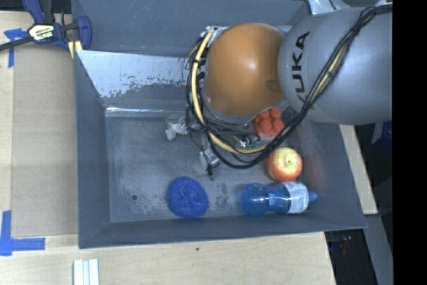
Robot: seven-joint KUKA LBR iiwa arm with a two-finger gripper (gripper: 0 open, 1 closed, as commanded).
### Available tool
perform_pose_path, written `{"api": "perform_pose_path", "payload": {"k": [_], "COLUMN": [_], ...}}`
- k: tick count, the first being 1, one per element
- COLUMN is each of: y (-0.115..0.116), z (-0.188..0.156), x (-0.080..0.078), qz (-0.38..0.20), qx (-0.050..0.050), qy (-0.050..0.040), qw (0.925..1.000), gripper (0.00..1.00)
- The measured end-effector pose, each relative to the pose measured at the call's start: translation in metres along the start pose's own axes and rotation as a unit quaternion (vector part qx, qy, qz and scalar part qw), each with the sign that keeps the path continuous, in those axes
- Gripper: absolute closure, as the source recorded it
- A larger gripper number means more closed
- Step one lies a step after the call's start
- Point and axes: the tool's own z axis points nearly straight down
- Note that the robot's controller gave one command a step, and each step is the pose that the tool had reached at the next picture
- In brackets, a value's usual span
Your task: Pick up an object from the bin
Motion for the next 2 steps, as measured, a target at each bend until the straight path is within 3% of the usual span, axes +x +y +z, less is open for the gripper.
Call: {"api": "perform_pose_path", "payload": {"k": [1,2], "y": [0.017,0.026], "z": [0.046,0.072], "x": [0.043,0.039], "qz": [-0.048,-0.185], "qx": [-0.001,0.000], "qy": [0.0024,0.0009], "qw": [0.9989,0.9828], "gripper": [0.00,0.00]}}
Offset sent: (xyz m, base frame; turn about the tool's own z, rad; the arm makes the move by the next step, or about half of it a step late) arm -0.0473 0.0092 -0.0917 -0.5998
